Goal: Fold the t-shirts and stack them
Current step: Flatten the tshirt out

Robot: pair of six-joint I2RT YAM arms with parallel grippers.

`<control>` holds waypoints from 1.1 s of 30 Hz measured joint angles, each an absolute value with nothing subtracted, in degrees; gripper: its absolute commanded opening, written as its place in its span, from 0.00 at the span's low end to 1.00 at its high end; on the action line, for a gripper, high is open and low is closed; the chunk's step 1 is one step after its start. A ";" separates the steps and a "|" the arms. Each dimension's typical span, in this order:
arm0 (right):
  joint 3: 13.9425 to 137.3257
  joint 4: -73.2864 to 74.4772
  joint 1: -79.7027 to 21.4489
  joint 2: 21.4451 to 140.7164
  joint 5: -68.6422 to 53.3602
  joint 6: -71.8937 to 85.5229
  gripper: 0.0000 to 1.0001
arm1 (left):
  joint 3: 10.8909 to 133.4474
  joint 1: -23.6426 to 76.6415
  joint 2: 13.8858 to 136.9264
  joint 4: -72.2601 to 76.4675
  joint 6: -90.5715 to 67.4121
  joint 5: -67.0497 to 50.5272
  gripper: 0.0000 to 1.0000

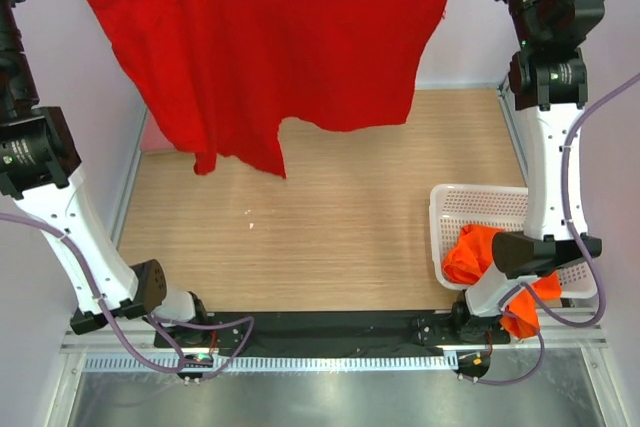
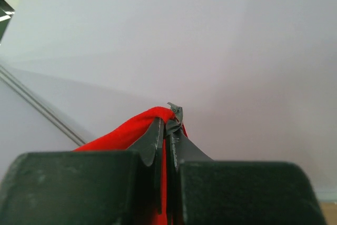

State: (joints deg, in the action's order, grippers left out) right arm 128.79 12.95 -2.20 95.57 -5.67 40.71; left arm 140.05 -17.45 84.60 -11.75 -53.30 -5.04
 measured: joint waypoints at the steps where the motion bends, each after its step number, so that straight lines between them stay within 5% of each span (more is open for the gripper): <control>1: 128.79 12.01 -2.17 95.13 -5.43 40.69 0.01 | 140.66 -17.52 84.64 -11.55 -53.21 -4.91 0.00; 18: 148.31 4.64 -2.61 119.42 -2.50 42.02 0.02 | 148.40 -17.28 108.33 -0.86 -56.64 -1.48 0.01; 33: 153.69 3.66 -3.03 122.26 -0.58 43.75 0.02 | 148.88 -15.38 108.16 3.73 -56.42 1.96 0.01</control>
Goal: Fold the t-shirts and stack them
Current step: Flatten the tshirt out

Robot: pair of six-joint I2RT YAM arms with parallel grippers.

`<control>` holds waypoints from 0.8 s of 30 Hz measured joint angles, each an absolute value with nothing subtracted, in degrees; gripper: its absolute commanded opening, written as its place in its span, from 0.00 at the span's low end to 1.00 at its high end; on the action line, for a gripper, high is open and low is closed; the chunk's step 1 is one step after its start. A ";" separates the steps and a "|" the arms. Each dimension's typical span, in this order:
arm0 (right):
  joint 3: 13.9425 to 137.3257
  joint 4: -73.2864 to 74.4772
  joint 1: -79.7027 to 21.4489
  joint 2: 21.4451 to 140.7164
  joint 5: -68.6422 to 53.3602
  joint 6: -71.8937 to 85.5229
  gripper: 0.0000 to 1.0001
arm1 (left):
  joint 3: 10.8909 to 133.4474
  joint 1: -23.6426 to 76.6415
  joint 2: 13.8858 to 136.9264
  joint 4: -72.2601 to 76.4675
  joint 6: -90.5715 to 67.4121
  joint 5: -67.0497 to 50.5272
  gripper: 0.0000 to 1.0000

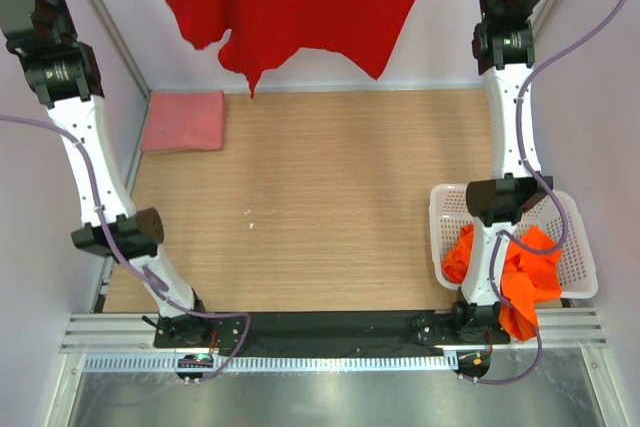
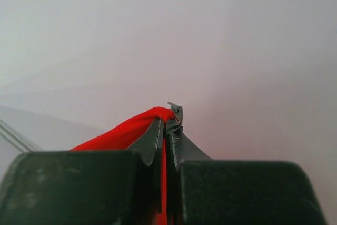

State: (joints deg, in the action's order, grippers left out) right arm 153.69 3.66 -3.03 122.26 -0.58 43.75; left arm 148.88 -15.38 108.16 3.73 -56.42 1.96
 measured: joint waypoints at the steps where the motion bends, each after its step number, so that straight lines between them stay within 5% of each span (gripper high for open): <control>1: 152.14 3.73 -3.01 121.27 -0.80 43.77 0.01 | 144.62 -15.38 105.56 3.22 -56.23 1.89 0.00; 7: 131.02 7.84 -3.22 108.81 -6.13 44.12 0.01 | 112.36 -15.49 84.25 0.10 -53.58 0.32 0.00; 14: 83.42 10.59 -13.67 85.65 -8.71 43.59 0.02 | 72.20 -10.98 58.15 -7.35 -46.39 1.56 0.00; 24: 49.06 27.90 -20.62 65.47 -11.11 41.10 0.01 | 49.91 2.70 42.52 -34.72 -44.42 5.43 0.00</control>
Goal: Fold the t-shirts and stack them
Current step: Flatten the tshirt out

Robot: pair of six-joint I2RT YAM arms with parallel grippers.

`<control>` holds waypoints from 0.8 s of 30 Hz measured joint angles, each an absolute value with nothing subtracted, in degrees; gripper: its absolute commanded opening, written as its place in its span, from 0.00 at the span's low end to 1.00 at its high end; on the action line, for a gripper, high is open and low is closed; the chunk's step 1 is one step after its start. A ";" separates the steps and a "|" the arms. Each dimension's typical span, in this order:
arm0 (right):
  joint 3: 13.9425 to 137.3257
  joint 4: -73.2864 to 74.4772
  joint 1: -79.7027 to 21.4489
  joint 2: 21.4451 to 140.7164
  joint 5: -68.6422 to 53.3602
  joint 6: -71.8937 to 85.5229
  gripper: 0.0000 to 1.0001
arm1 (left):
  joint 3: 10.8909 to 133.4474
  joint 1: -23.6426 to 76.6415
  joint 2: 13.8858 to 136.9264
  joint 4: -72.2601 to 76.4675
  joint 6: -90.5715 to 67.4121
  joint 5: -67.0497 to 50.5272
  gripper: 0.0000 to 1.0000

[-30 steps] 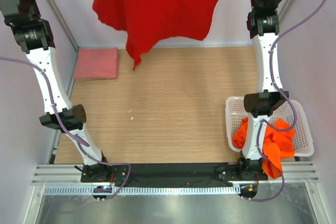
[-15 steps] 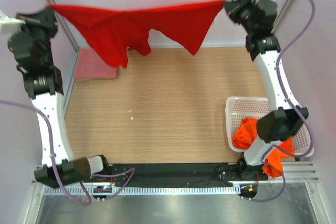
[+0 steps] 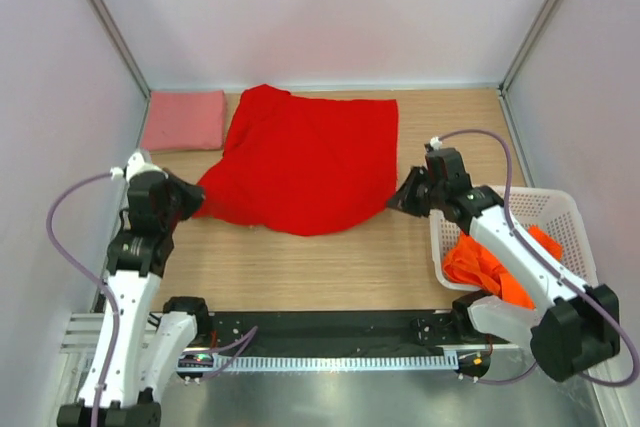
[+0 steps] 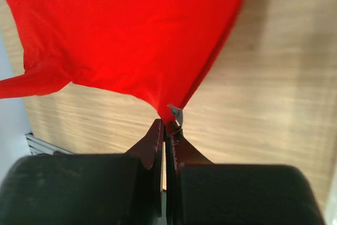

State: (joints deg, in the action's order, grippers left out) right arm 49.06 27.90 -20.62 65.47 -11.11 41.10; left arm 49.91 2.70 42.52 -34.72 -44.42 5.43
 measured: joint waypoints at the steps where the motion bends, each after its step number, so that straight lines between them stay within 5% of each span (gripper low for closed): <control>1: 47.00 29.26 -20.56 63.16 -11.11 40.86 0.01 | 47.59 2.81 39.68 -36.25 -45.39 5.45 0.00; 12: 42.09 35.83 -20.51 59.09 -10.87 37.63 0.02 | 48.05 2.90 30.63 -48.71 -47.75 9.45 0.00; 24: 64.79 50.65 -22.63 59.02 -12.32 27.75 0.02 | 81.54 3.25 38.09 -51.83 -39.70 17.21 0.00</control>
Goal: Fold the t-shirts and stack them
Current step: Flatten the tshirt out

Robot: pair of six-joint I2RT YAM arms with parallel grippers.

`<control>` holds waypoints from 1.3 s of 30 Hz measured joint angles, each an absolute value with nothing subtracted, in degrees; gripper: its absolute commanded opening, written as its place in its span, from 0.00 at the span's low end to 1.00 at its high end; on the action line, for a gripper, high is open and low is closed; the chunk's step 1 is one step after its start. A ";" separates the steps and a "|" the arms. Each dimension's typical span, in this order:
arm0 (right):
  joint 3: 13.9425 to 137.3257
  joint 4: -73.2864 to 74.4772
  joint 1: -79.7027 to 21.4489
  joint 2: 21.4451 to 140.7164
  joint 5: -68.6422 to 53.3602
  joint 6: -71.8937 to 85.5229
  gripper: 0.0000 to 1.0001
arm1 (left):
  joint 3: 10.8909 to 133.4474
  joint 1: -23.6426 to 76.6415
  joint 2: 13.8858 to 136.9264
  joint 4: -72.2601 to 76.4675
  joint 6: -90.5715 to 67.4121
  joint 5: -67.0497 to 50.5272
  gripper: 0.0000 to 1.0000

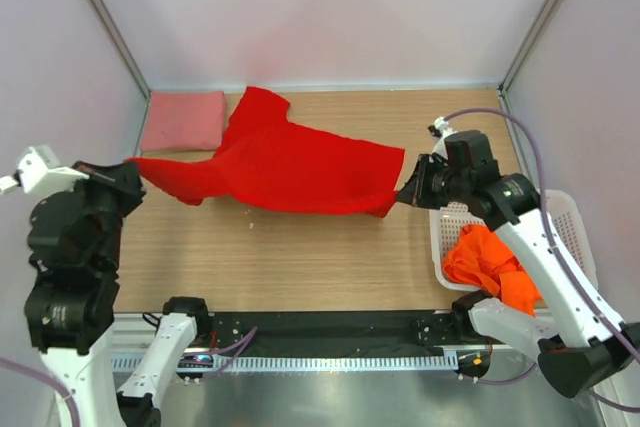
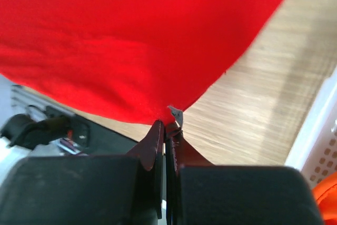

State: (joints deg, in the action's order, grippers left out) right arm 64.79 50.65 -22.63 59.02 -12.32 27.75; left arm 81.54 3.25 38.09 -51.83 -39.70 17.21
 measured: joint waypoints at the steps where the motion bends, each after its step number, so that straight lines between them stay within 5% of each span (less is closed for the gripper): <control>1: 67.29 51.66 -22.81 58.02 -12.82 27.44 0.02 | 84.44 3.27 38.37 -52.12 -39.13 17.58 0.00; 14: 90.52 53.17 -23.05 45.95 -21.28 28.08 0.02 | 127.17 3.29 43.29 -58.15 -32.84 14.35 0.00; 19: 98.19 50.94 -23.14 45.50 -17.61 30.63 0.02 | 134.85 3.38 44.12 -56.66 -33.17 13.54 0.00; 30: 93.45 43.92 -23.16 56.51 -1.98 34.70 0.02 | 119.92 3.38 56.64 -37.26 -35.40 9.98 0.00; 39: 82.46 28.45 -15.73 80.62 6.00 32.58 0.01 | 110.21 3.36 87.11 -24.03 -32.21 4.34 0.00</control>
State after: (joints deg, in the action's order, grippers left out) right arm 82.46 28.45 -15.73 80.62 6.00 32.58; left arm 110.21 3.36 87.11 -24.03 -32.21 4.34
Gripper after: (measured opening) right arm 0.042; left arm 0.005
